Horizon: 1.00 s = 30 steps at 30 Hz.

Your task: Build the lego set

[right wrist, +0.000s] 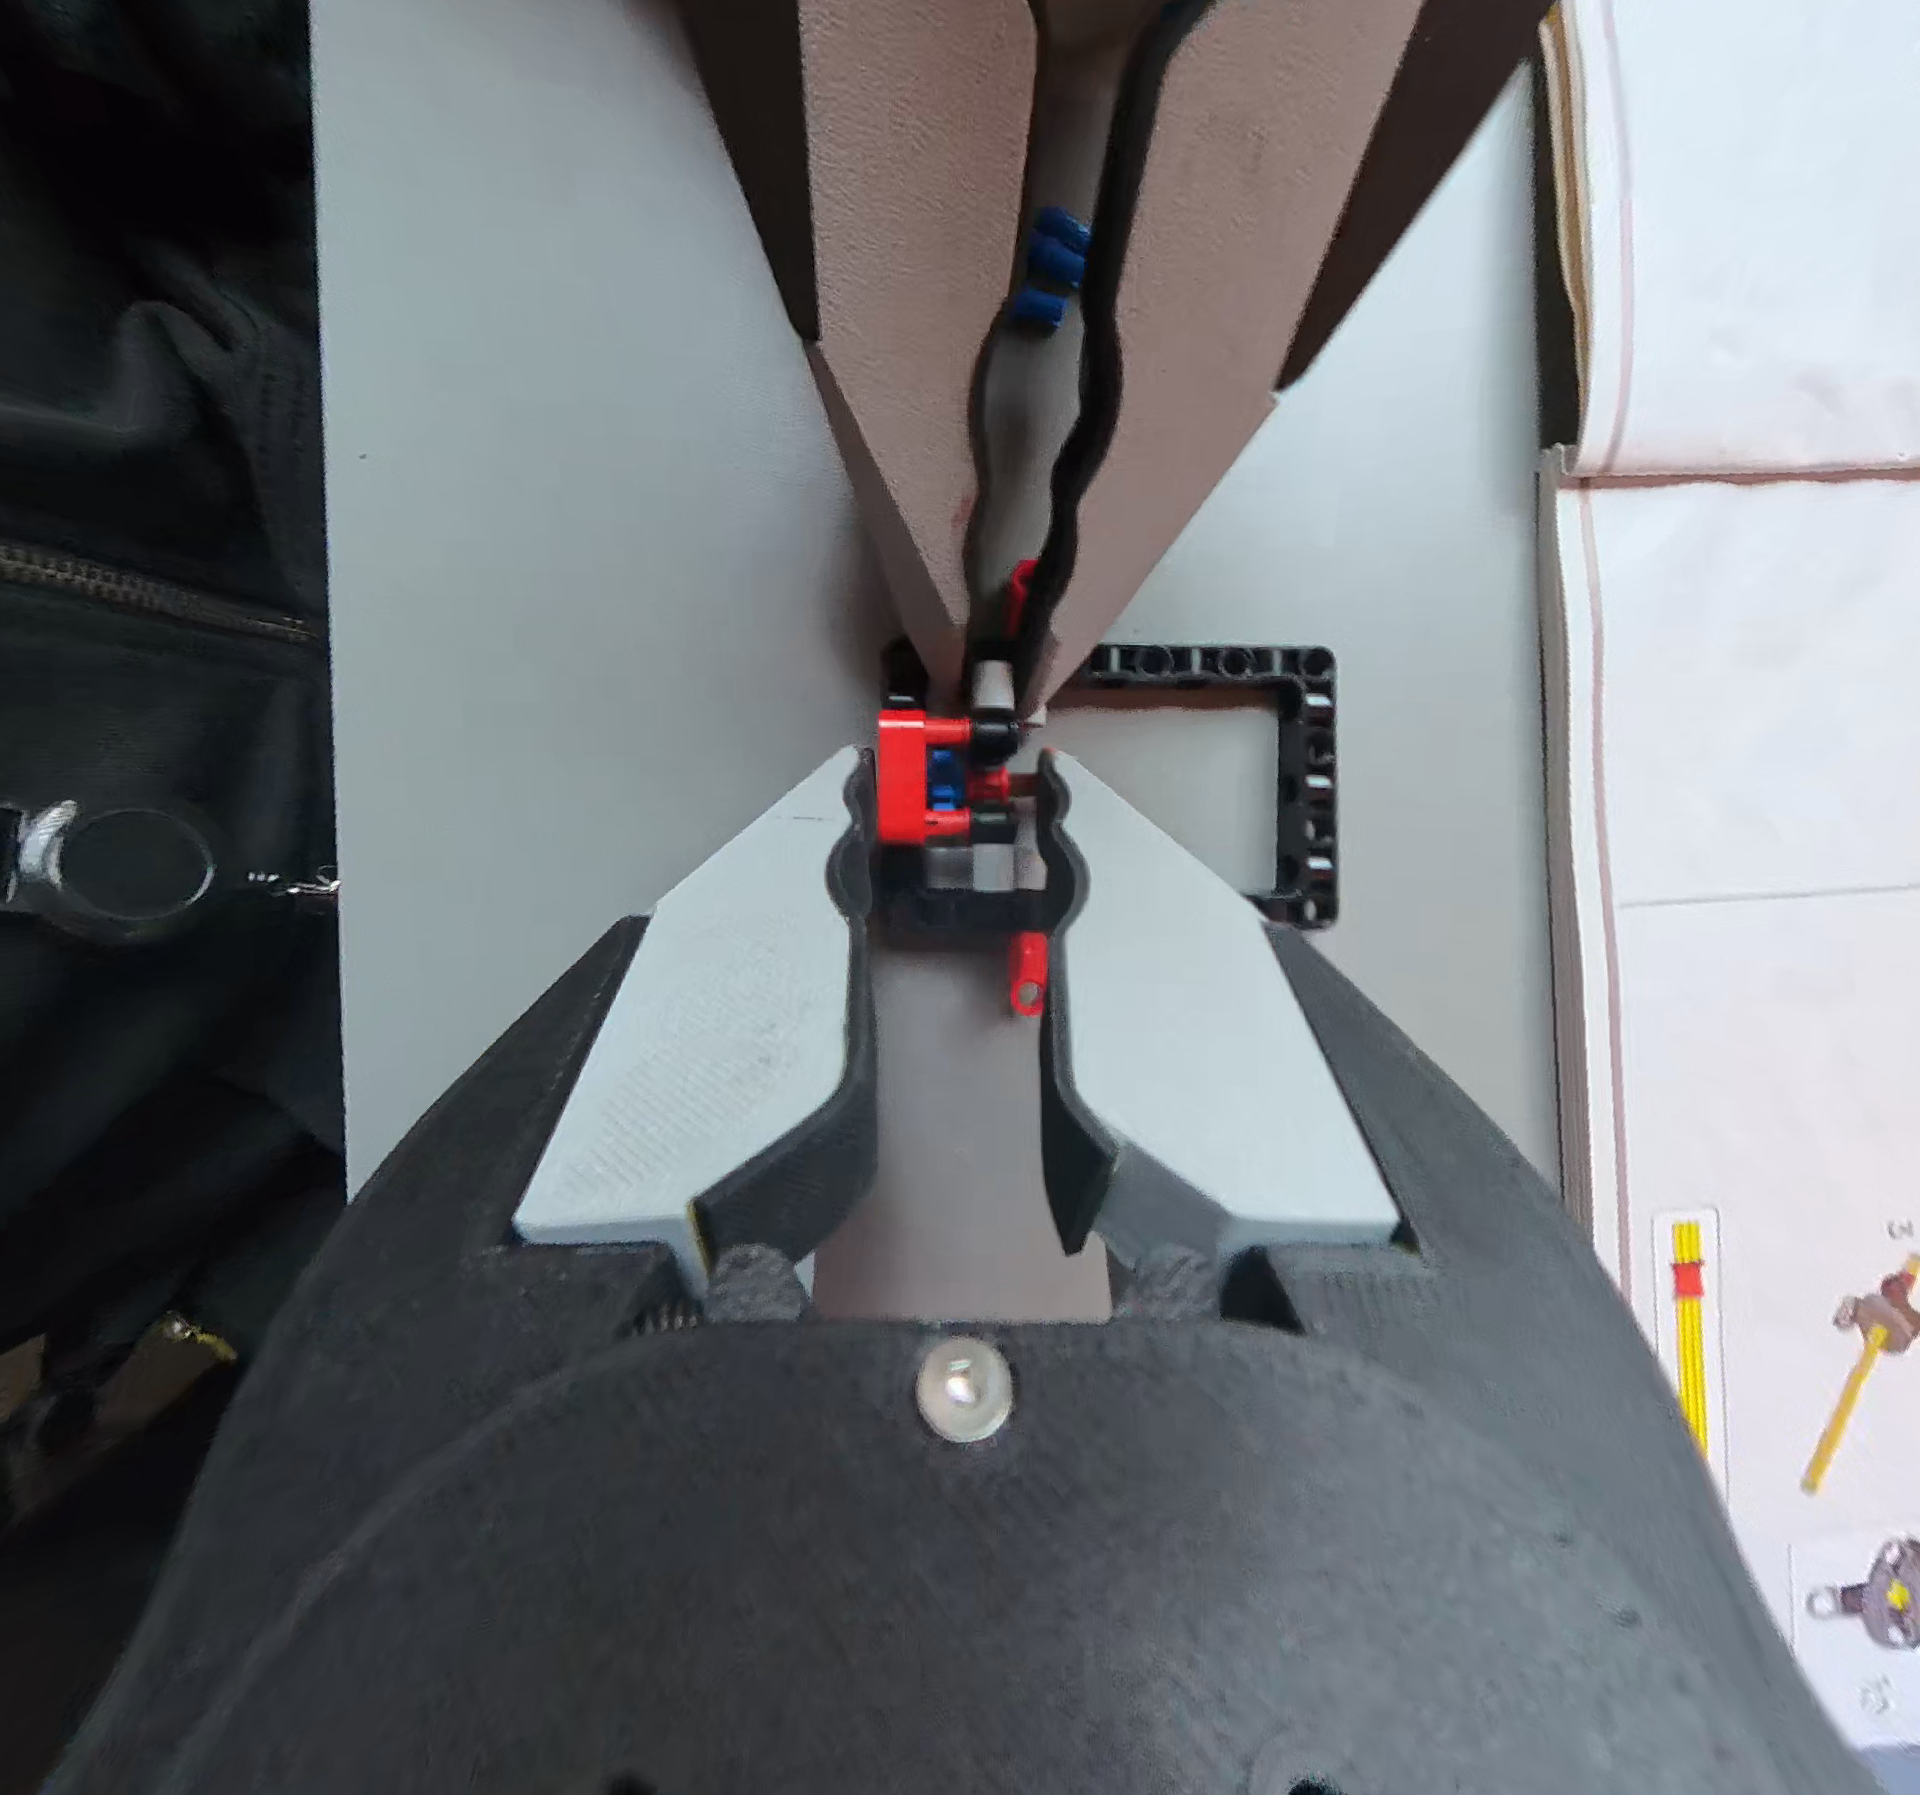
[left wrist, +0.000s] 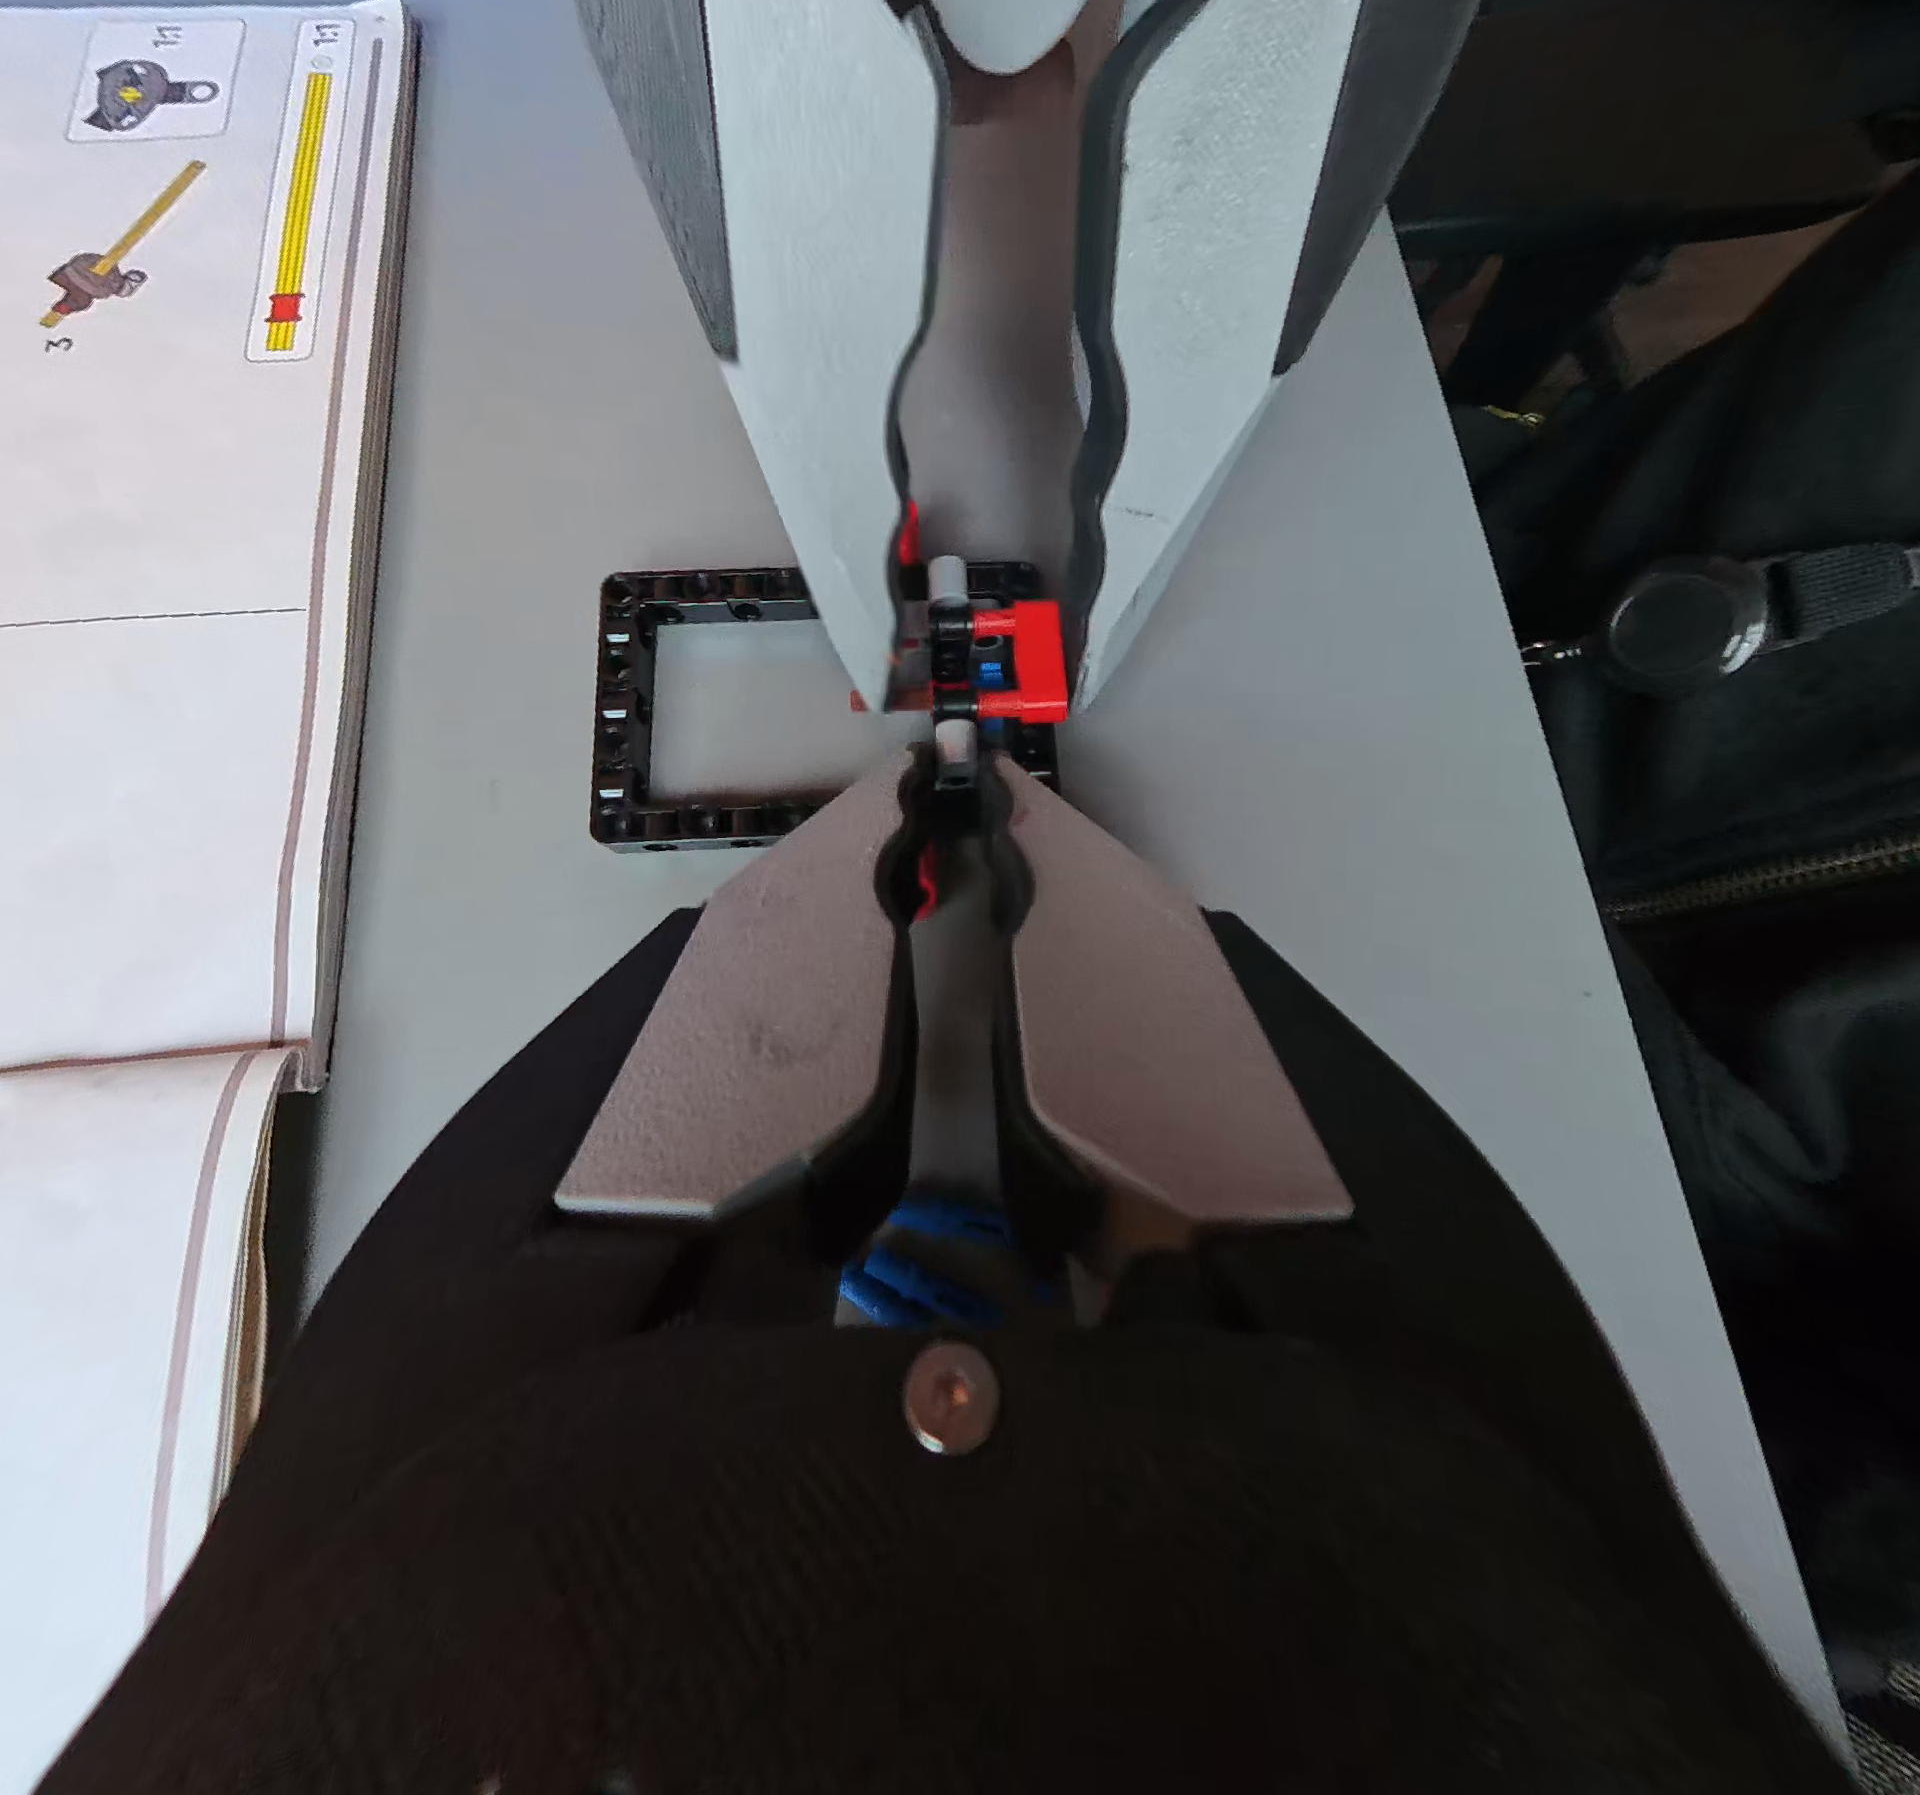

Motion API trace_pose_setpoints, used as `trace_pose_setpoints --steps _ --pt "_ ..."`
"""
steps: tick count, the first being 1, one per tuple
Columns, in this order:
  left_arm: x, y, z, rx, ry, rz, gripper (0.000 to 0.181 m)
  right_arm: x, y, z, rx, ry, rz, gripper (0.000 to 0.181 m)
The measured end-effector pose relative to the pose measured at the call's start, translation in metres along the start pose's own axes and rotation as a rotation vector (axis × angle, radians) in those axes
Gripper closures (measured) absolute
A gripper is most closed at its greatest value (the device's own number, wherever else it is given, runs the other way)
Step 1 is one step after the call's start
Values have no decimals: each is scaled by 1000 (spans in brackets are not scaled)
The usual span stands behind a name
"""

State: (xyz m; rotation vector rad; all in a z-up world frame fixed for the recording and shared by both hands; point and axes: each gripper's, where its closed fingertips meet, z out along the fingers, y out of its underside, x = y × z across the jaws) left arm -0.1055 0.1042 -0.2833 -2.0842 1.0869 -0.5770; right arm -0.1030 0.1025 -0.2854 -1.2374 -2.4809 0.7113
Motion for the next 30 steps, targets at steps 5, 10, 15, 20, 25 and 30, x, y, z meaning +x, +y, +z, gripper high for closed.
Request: trace_pose_setpoints --steps 5,10,15,20,25,30 --pt "2 1 -3 17 12 -26 175 1 4 -14 134 63 85 147" --pt "9 0 0 14 34 -19 140 -4 1 -15 250 31 154 143" --pt "10 -1 5 1 28 -38 151 -4 -1 -9 295 11 150 155" --pt "7 -2 5 7 18 -81 157 -3 -1 -6 325 -19 167 159" --pt "8 -3 6 6 41 -112 158 -3 -1 -7 346 -33 146 159" --pt "8 -2 6 7 50 -139 157 -2 -2 -7 344 -71 165 159"
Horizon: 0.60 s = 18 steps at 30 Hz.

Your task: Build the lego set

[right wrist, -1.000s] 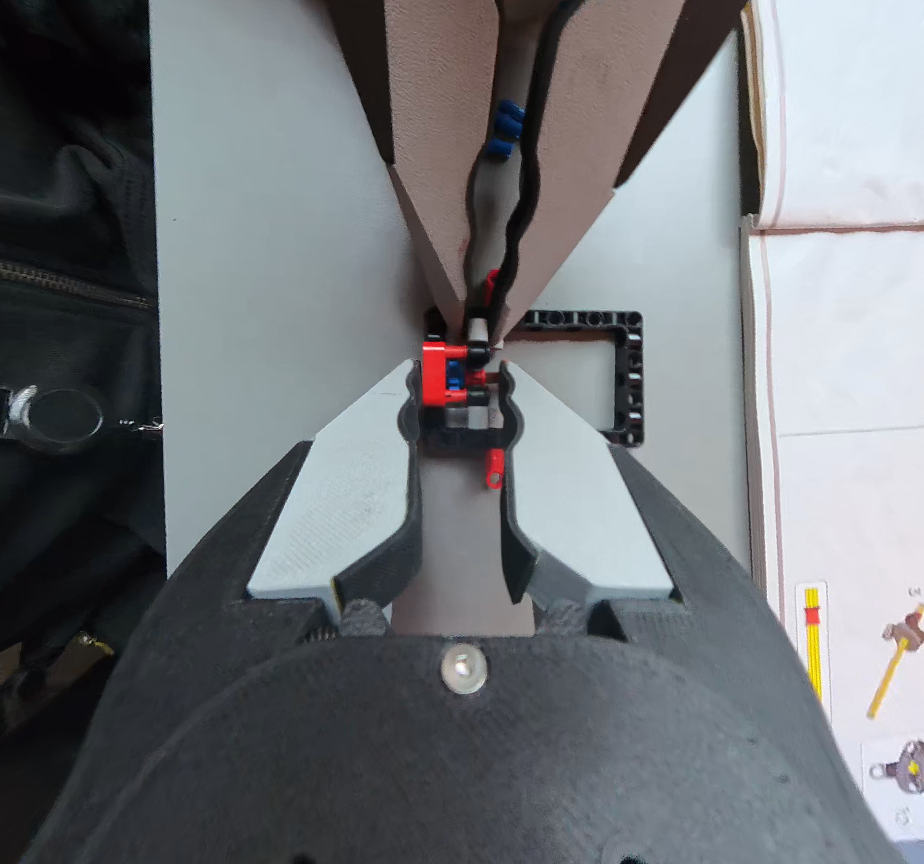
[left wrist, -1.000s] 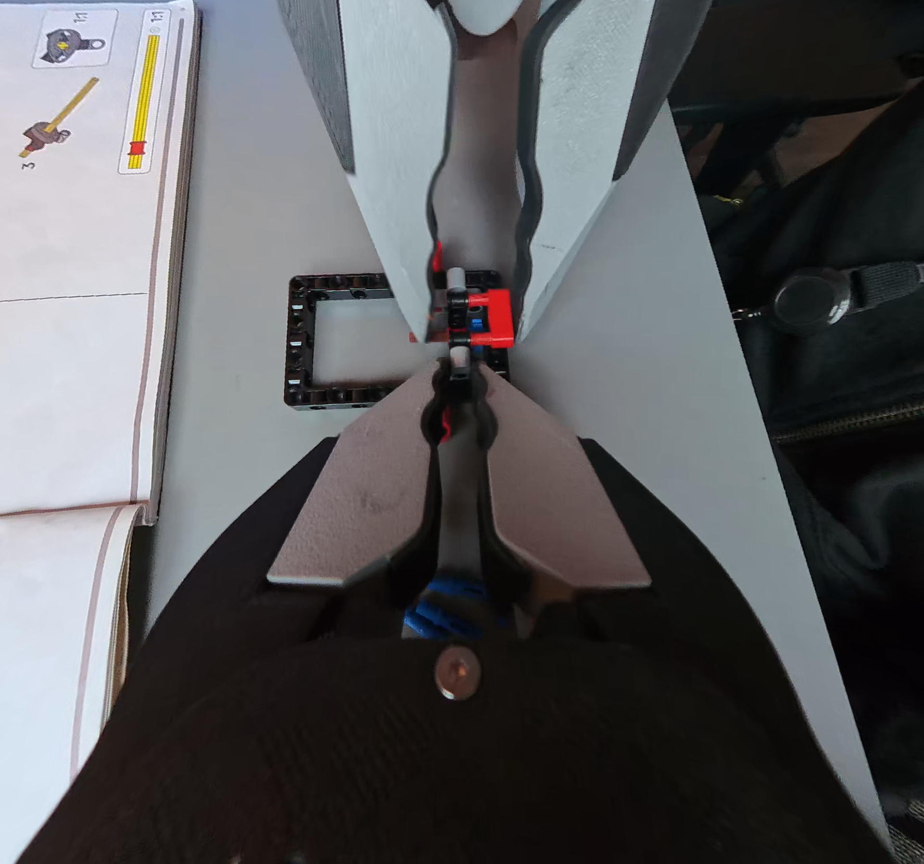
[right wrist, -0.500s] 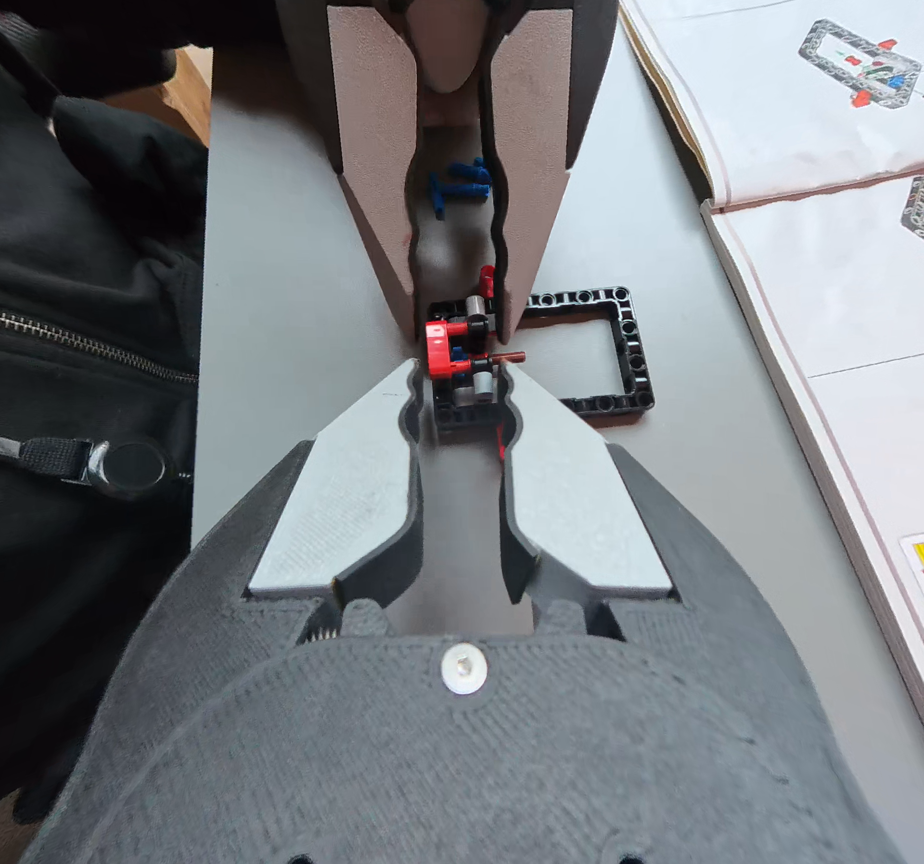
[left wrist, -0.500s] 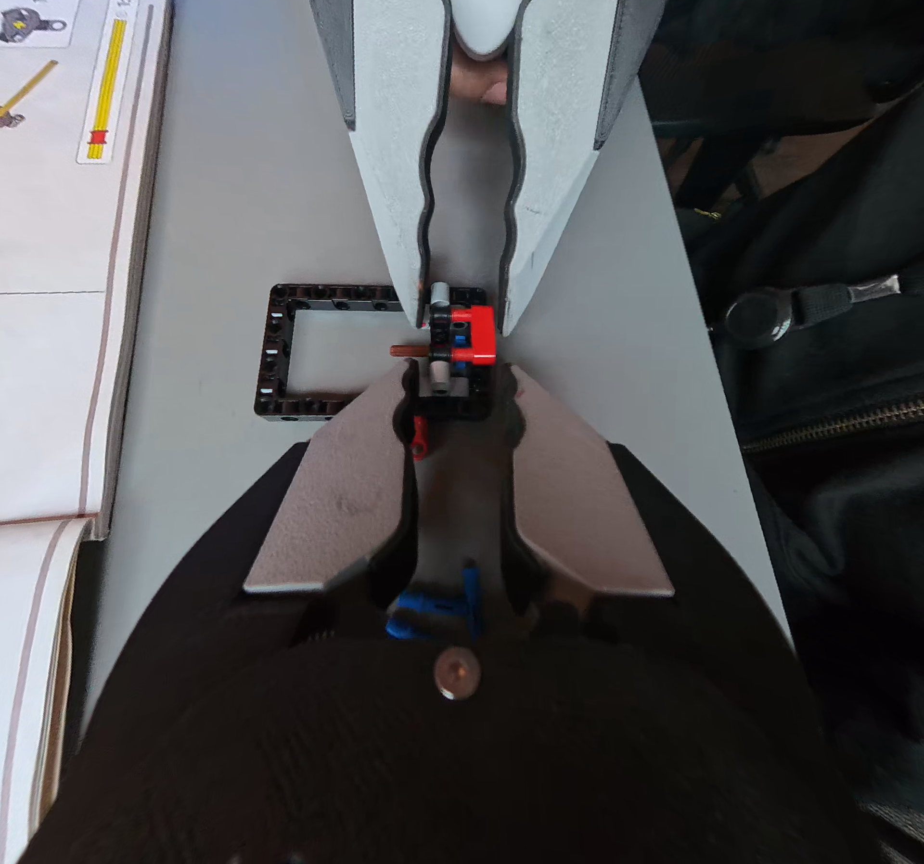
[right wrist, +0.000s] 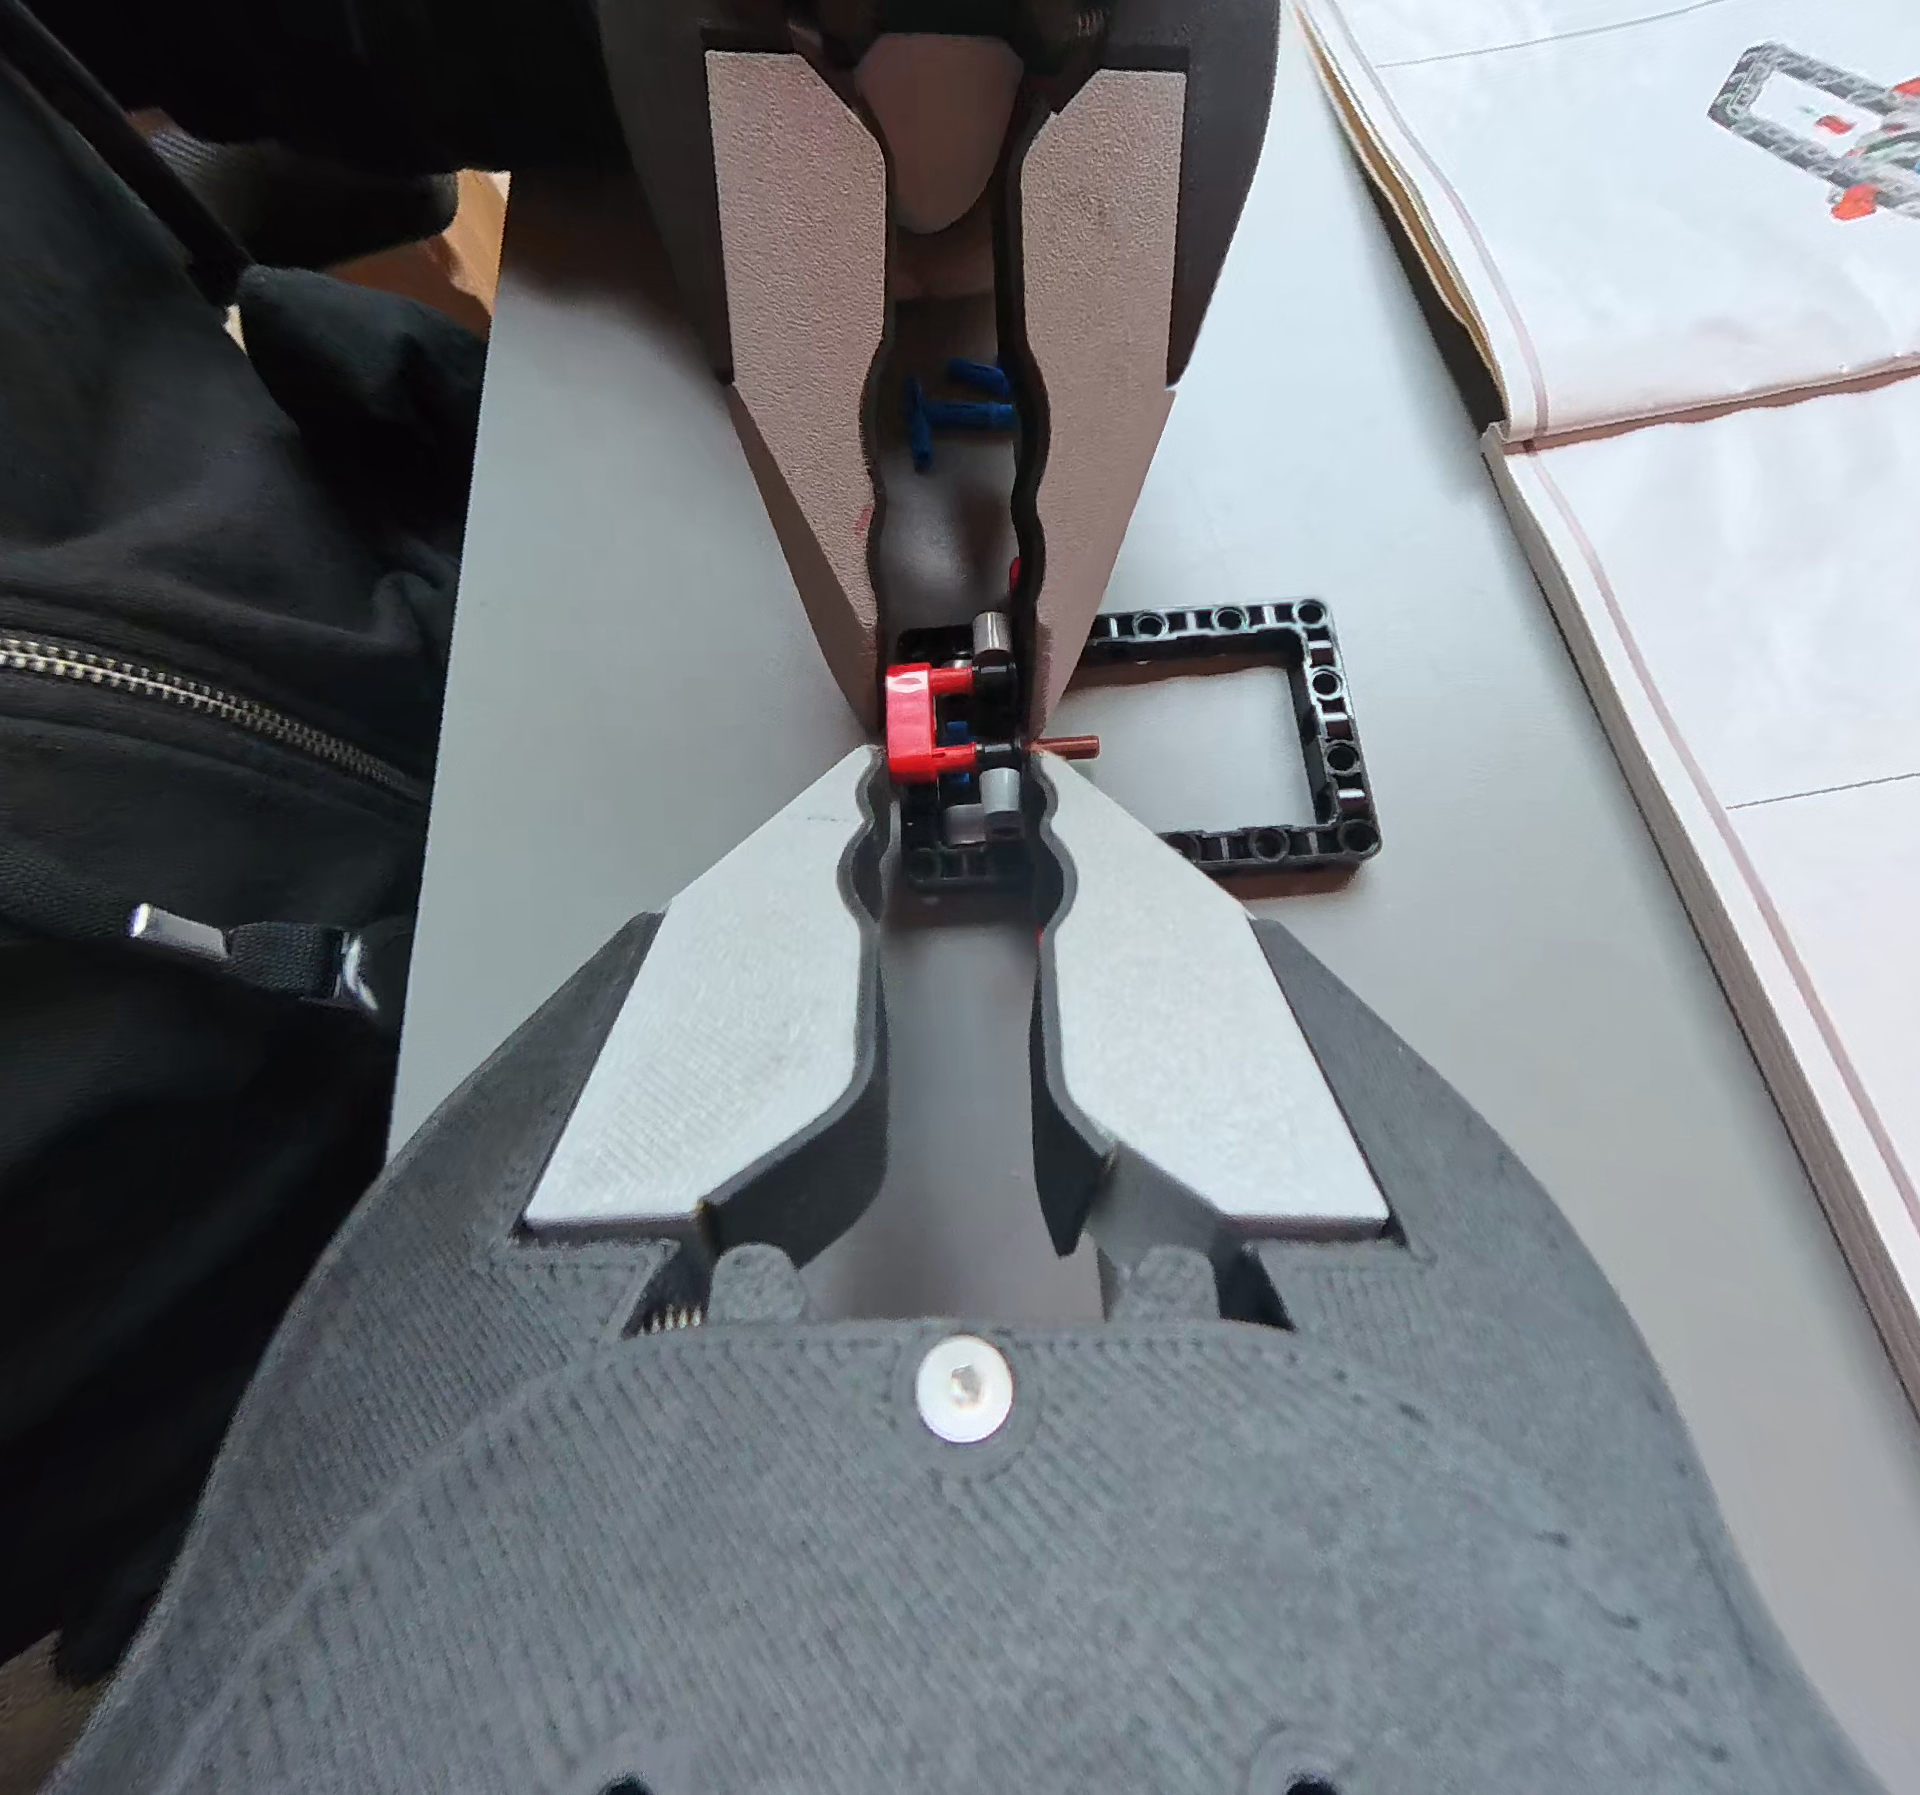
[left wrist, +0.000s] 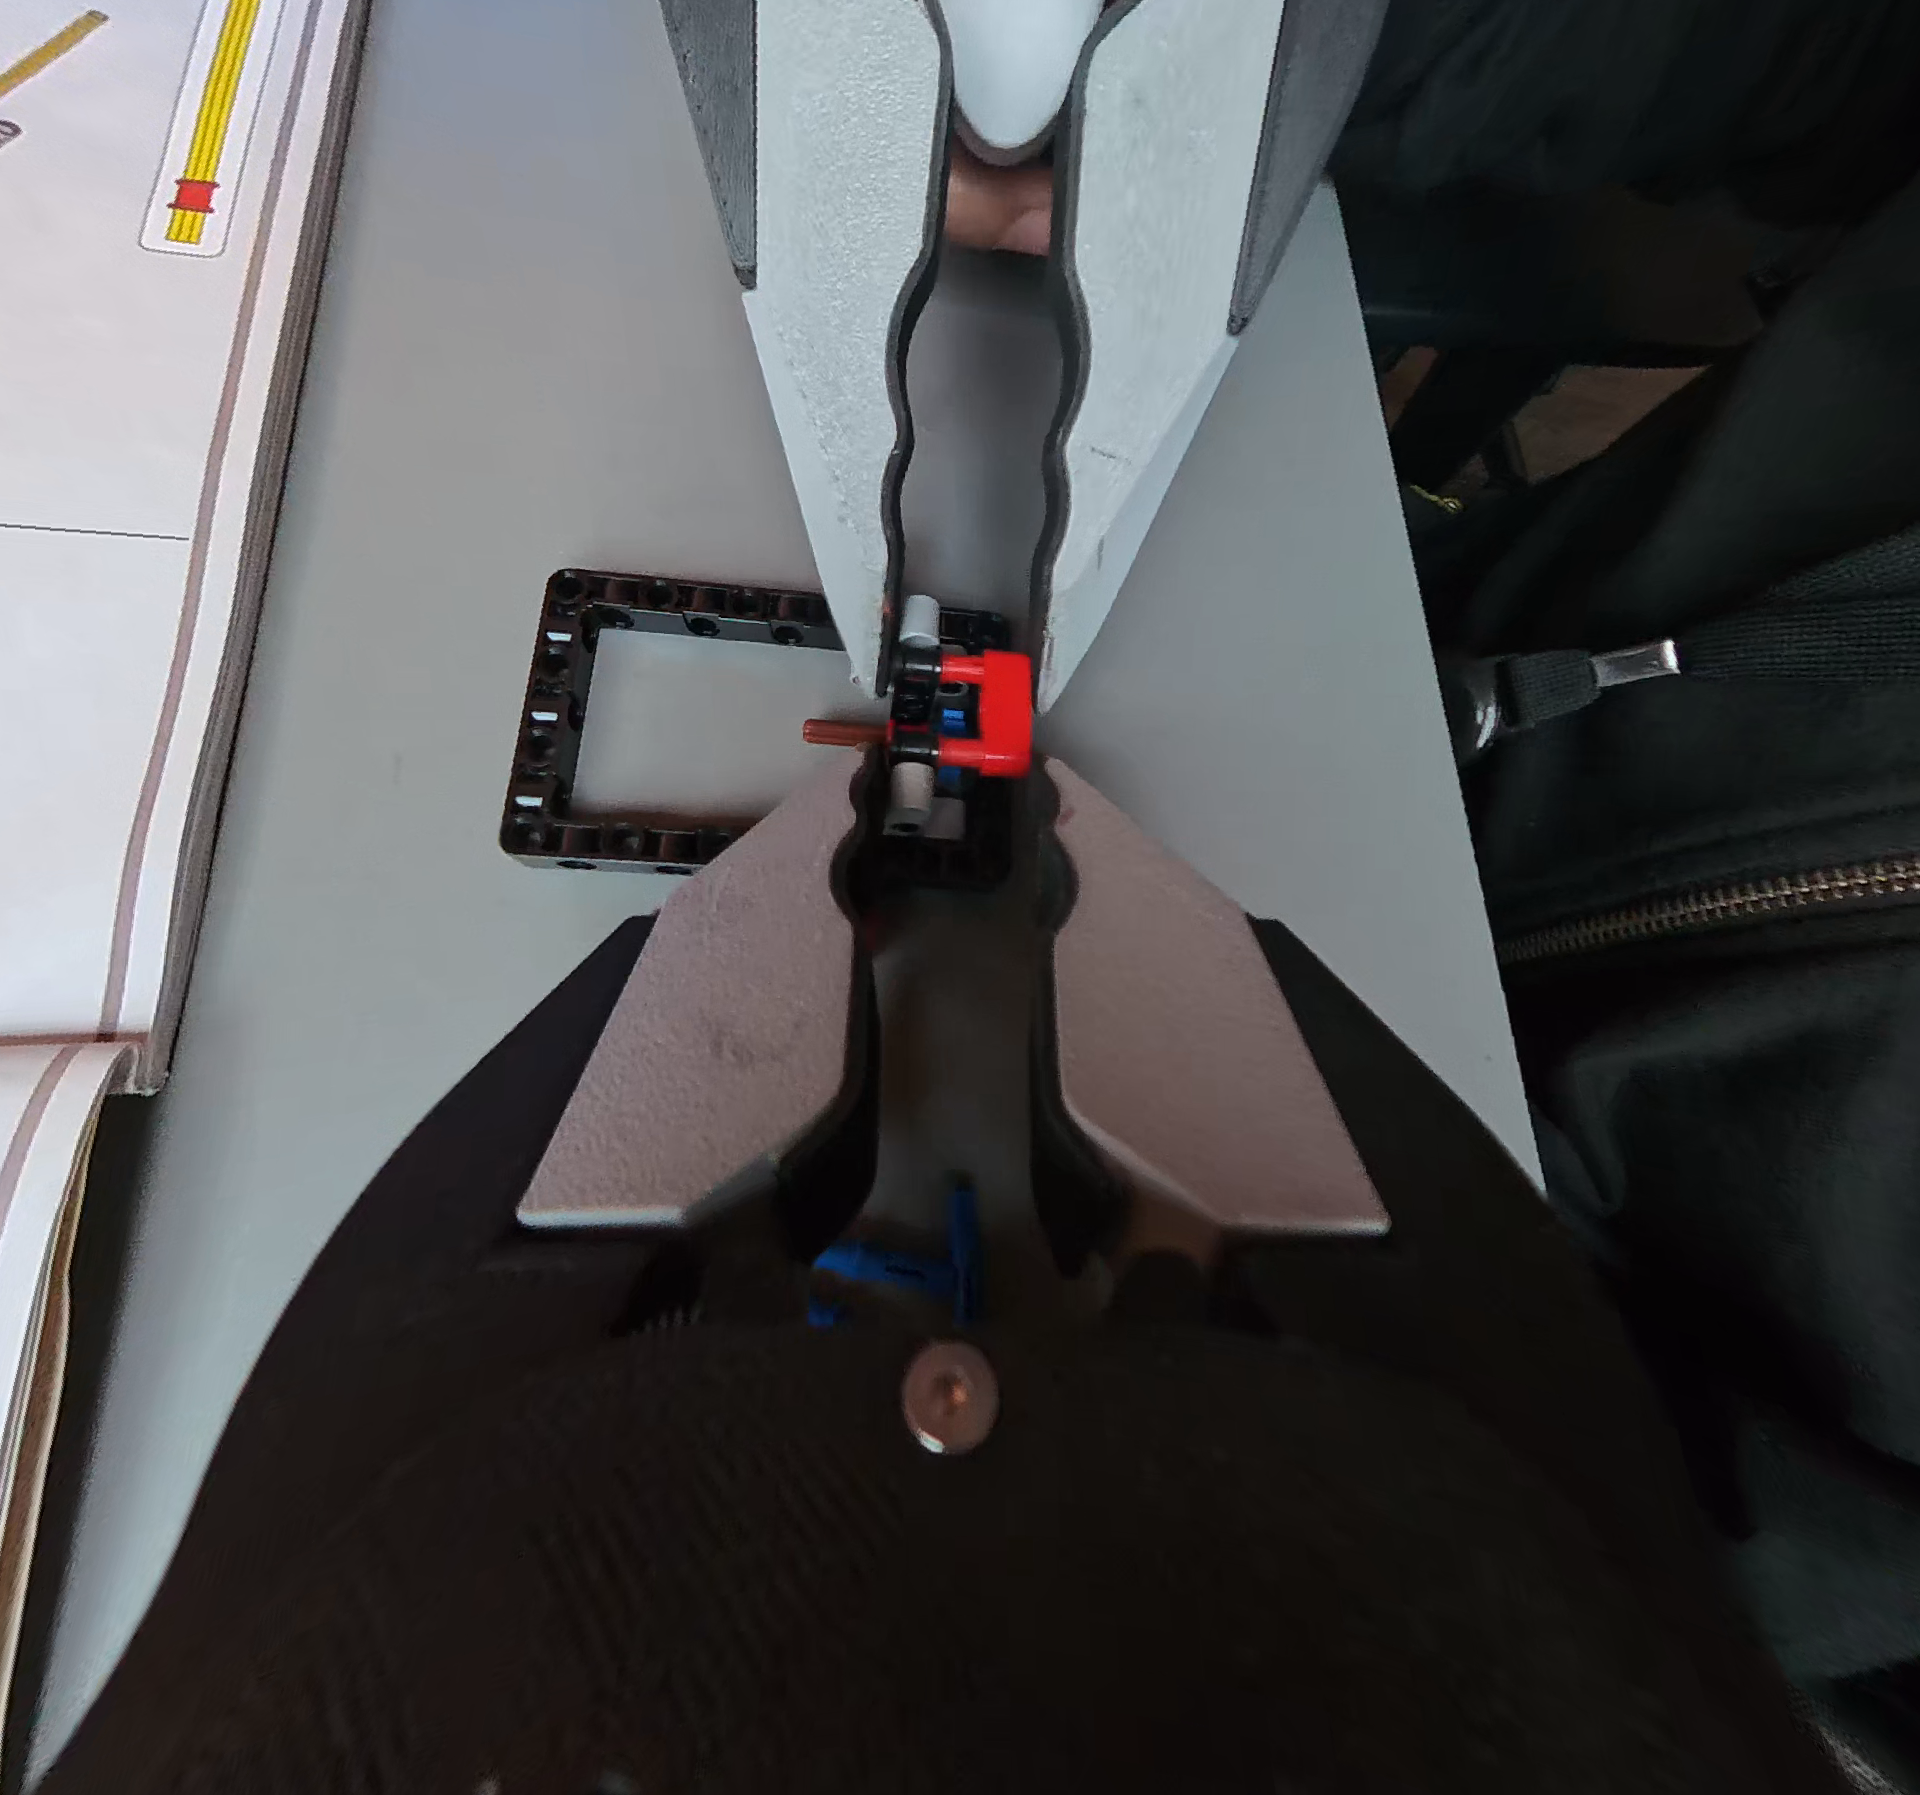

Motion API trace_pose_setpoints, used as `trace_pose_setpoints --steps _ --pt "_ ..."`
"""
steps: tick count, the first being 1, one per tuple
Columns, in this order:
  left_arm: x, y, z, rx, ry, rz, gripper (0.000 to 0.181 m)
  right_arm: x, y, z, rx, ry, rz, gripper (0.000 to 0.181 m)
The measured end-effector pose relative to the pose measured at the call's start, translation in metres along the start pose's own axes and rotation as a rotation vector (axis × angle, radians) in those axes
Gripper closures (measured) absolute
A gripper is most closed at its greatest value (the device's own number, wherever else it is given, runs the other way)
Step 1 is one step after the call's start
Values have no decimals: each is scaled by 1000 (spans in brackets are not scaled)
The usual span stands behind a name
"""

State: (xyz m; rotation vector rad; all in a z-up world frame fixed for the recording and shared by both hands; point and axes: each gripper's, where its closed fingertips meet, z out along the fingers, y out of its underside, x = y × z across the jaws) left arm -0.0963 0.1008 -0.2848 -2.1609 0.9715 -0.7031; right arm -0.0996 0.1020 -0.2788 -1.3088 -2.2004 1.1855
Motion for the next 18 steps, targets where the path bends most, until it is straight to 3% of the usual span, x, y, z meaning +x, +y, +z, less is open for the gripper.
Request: trace_pose_setpoints --steps 3,11,18 --pt "0 2 -1 -5 12 -11 145 -1 -1 -4 -34 -30 28 153" --pt "-1 10 -11 -29 -17 -5 136 2 -8 -8 -280 63 11 148" --pt "-8 18 -26 -35 -66 8 128 0 -13 3 -235 114 54 148"
